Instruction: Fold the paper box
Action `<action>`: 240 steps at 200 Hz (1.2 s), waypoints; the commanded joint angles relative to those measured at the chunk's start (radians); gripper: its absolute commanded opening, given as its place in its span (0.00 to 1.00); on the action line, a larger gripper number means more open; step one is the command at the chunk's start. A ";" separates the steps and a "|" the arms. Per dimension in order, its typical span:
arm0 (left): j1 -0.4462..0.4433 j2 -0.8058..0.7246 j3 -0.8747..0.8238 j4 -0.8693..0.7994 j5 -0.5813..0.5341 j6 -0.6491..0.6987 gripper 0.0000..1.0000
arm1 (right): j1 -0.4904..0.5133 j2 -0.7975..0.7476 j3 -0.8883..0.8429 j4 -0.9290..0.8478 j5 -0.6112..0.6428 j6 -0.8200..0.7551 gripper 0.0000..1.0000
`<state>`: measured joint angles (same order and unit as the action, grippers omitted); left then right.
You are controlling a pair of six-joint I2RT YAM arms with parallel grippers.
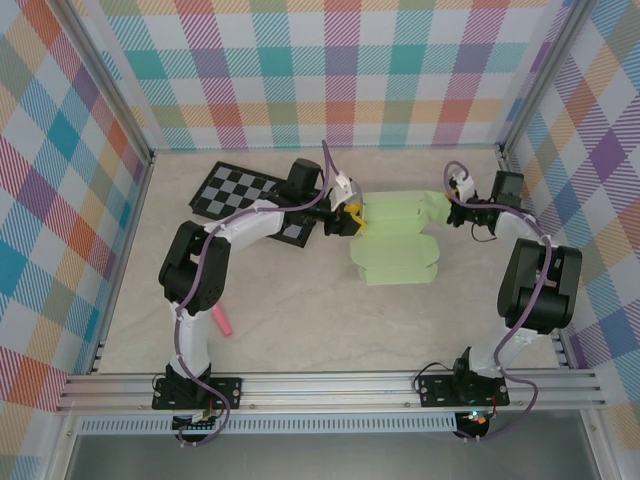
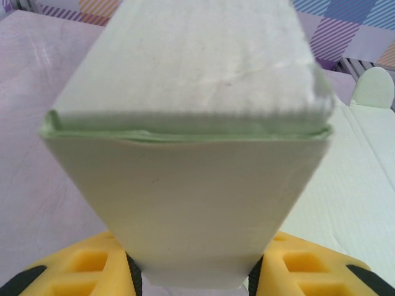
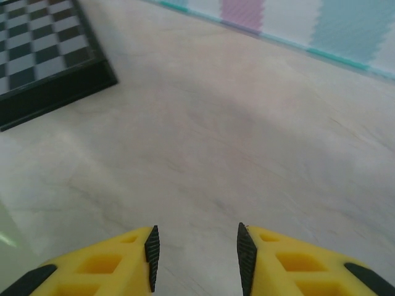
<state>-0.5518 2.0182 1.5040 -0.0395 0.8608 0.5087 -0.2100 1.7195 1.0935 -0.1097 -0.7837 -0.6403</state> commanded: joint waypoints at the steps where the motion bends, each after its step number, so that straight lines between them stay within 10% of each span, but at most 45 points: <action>1: 0.001 -0.028 -0.010 0.051 -0.017 -0.037 0.35 | 0.026 -0.038 0.004 -0.112 -0.140 -0.169 0.40; 240: 0.010 0.011 -0.021 0.050 -0.101 -0.012 0.34 | 0.070 -0.132 -0.069 -0.149 -0.206 -0.243 0.55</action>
<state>-0.5423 2.0186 1.4925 -0.0326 0.8276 0.4858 -0.1688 1.6012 1.0058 -0.1600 -0.8665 -0.8192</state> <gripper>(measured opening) 0.404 0.548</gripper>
